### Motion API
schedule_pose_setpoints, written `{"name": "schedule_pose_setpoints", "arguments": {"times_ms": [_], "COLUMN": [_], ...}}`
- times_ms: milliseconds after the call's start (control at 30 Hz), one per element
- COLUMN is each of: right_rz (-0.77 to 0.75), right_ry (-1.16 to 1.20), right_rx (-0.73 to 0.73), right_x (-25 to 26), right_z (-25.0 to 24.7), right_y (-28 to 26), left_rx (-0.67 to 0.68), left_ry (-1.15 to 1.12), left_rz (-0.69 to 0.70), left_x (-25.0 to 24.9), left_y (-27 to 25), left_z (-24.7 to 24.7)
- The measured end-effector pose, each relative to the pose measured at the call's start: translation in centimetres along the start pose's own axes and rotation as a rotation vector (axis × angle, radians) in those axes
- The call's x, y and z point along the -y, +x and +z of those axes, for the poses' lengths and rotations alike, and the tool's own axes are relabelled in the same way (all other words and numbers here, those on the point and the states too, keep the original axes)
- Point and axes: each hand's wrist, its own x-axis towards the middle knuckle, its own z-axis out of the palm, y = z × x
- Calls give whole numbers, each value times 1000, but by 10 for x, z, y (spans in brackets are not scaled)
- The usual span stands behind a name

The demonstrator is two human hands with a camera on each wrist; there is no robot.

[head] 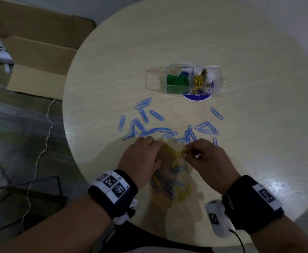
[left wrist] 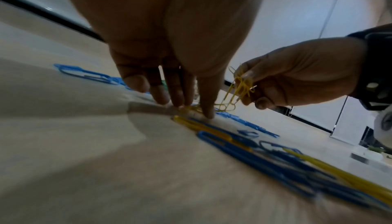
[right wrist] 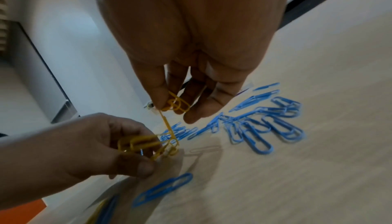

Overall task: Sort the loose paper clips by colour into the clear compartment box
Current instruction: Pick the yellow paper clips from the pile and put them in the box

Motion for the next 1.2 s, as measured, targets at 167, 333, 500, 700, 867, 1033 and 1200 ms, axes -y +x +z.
{"name": "schedule_pose_setpoints", "arguments": {"times_ms": [167, 333, 500, 700, 867, 1033, 1200], "right_rz": [-87, 113, 101, 131, 146, 145, 224], "right_ry": [97, 469, 565, 557, 548, 669, 153], "right_rx": [-144, -173, -353, -540, -591, -659, -507], "right_x": [-7, 4, 20, 25, 22, 21, -5], "right_z": [-10, -30, -65, -97, -97, -91, -71], "right_y": [-1, 16, 69, 137, 167, 180, 173], "left_rx": [-34, -32, -95, -139, -160, -172, -188], "left_ry": [-12, -44, -194, -343, -399, -436, -440], "left_rz": [30, -13, -134, -187, -191, -192, -216], "left_x": [-1, 6, 6, 3, 2, 2, 1], "left_y": [10, 11, 14, 31, 40, 43, 43], "left_z": [5, 2, -9, -19, -18, -14, -16]}}
